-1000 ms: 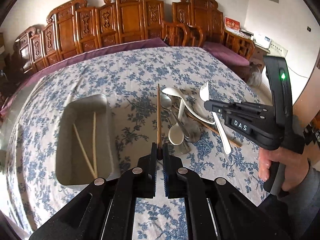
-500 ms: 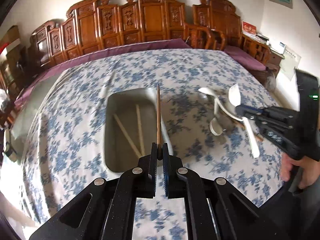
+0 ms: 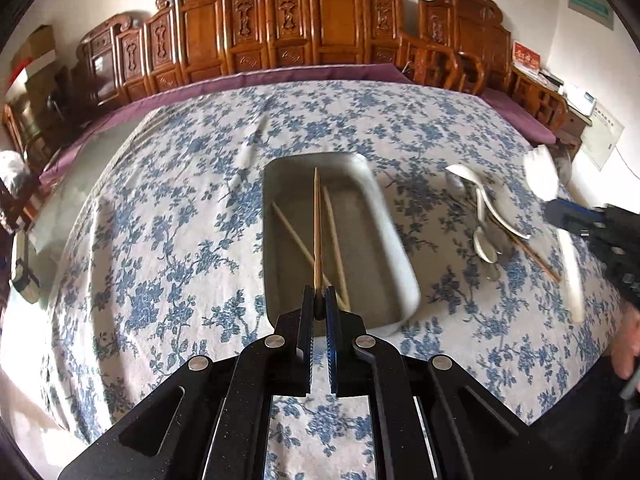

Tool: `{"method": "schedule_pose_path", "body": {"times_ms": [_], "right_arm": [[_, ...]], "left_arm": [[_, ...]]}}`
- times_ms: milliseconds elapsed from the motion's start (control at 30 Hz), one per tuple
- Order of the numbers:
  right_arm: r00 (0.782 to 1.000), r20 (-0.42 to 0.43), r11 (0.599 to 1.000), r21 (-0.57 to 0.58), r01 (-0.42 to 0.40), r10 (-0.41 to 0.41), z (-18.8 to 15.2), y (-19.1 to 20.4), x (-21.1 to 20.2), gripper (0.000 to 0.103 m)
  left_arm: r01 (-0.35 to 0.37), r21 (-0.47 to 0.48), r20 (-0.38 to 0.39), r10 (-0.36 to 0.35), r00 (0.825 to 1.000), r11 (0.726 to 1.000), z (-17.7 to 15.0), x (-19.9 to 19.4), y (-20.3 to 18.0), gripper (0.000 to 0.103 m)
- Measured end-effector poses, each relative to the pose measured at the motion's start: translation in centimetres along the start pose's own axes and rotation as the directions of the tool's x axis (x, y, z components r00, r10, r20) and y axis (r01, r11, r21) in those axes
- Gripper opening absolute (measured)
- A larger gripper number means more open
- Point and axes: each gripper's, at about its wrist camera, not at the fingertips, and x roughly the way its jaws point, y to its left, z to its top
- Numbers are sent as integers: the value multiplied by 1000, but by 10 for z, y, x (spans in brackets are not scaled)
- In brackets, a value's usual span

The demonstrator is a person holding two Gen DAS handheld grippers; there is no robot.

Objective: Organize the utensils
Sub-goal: 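Carry the chopstick into the metal tray and open the left tool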

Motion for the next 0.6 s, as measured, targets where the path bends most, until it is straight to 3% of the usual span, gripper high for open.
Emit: {"method": "schedule_pose_path", "body": {"times_ms": [333, 600], "right_arm": [[999, -37, 998, -46, 31, -33, 16, 4, -5, 5], [998, -69, 999, -37, -7, 5, 17, 16, 17, 5]], "left_arm": [[9, -12, -40, -10, 999, 1000, 0, 21, 16, 4], [37, -18, -59, -38, 998, 999, -5, 36, 15, 5]]}}
